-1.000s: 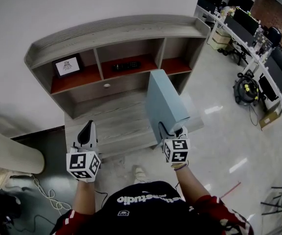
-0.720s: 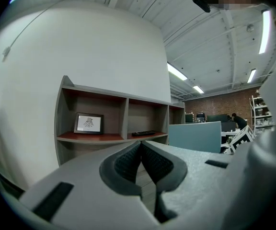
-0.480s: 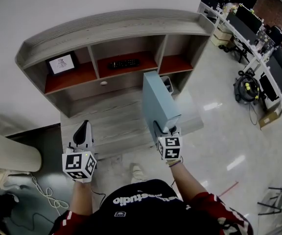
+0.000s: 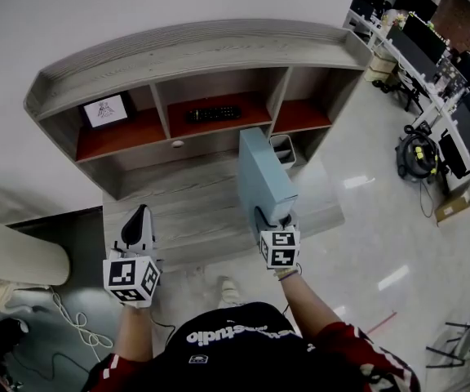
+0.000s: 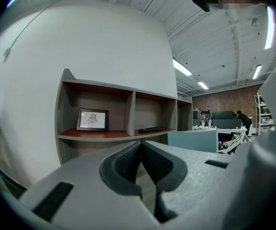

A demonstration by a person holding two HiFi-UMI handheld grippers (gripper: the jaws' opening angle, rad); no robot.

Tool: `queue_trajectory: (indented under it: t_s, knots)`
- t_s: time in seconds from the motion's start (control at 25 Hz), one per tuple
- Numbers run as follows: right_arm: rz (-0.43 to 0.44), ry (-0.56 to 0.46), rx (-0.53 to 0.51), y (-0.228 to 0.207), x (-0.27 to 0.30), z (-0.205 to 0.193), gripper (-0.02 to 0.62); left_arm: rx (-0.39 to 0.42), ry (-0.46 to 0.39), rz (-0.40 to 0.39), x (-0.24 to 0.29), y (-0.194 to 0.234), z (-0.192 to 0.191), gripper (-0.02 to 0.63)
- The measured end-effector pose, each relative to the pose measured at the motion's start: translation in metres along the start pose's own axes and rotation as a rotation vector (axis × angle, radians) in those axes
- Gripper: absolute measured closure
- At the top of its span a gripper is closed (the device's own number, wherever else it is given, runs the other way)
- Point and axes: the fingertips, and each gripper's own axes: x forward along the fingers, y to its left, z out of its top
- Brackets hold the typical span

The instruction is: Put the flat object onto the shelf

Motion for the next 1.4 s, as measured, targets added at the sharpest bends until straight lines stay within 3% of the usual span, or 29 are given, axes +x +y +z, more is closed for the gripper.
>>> queue_trajectory:
  t_s: [1.4]
  knots:
    - [-0.020, 0.037, -0.014, -0.009, 0.085, 0.011, 0.313, 0.015, -0.007, 0.082, 0.040, 0.017, 0.014, 0.600]
